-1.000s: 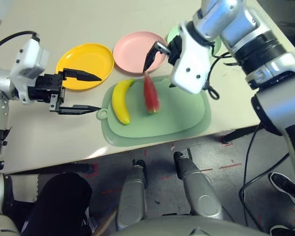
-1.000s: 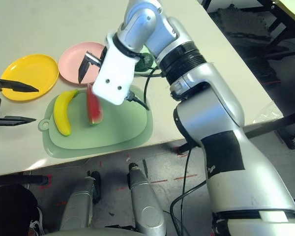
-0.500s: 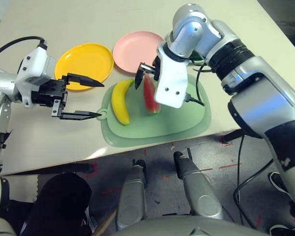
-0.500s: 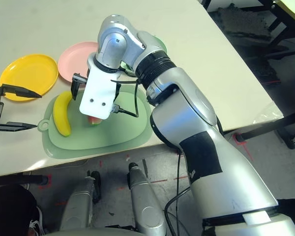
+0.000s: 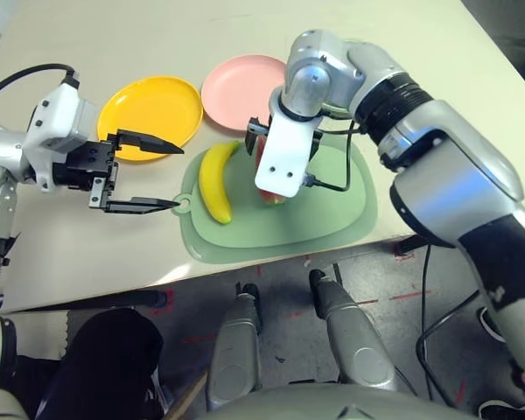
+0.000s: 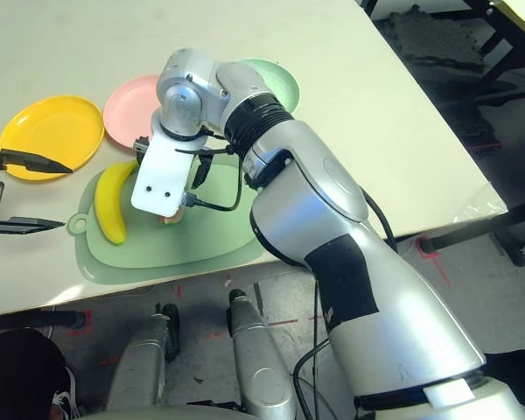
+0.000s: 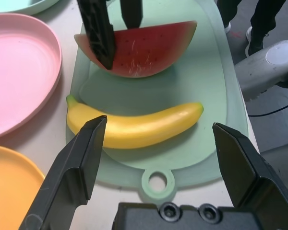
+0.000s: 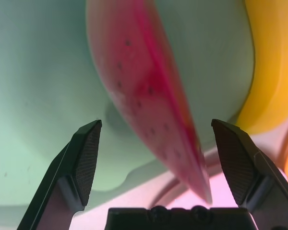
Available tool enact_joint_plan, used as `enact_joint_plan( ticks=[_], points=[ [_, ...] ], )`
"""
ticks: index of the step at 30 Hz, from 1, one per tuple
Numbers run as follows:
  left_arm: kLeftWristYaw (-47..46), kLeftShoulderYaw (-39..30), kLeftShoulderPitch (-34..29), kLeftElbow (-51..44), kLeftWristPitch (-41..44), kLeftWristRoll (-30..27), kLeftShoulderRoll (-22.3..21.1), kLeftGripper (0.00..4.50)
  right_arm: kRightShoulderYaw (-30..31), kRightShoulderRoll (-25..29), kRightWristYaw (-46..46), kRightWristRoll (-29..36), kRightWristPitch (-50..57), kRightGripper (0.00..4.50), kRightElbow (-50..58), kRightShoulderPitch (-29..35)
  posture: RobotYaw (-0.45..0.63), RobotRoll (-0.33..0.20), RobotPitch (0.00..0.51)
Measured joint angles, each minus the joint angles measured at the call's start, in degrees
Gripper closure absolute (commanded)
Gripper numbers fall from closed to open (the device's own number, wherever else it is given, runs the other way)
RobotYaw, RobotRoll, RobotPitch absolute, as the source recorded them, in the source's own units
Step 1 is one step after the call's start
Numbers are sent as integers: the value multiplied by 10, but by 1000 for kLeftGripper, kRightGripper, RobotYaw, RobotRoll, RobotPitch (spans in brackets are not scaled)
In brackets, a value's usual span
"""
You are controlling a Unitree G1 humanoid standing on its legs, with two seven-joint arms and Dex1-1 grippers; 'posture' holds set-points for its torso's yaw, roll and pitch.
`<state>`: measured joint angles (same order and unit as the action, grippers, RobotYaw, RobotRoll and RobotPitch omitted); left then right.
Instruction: Place the fruits into color-matched plates.
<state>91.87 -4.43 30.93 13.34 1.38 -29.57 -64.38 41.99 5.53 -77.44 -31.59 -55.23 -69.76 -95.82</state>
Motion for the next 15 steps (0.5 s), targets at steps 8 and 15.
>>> enact_joint_plan(
  ticks=[8, 15],
  points=[
    [-1, -19, -18, -10, 2, 4, 0, 0, -2, -18, -16, 4, -1, 40, 5, 4, 42, 0, 332],
    [-1, -21, -20, -11, 5, 6, 0, 0, -4, -15, -52, 20, -6, 40, 23, 25, 31, 0, 336]
  ],
)
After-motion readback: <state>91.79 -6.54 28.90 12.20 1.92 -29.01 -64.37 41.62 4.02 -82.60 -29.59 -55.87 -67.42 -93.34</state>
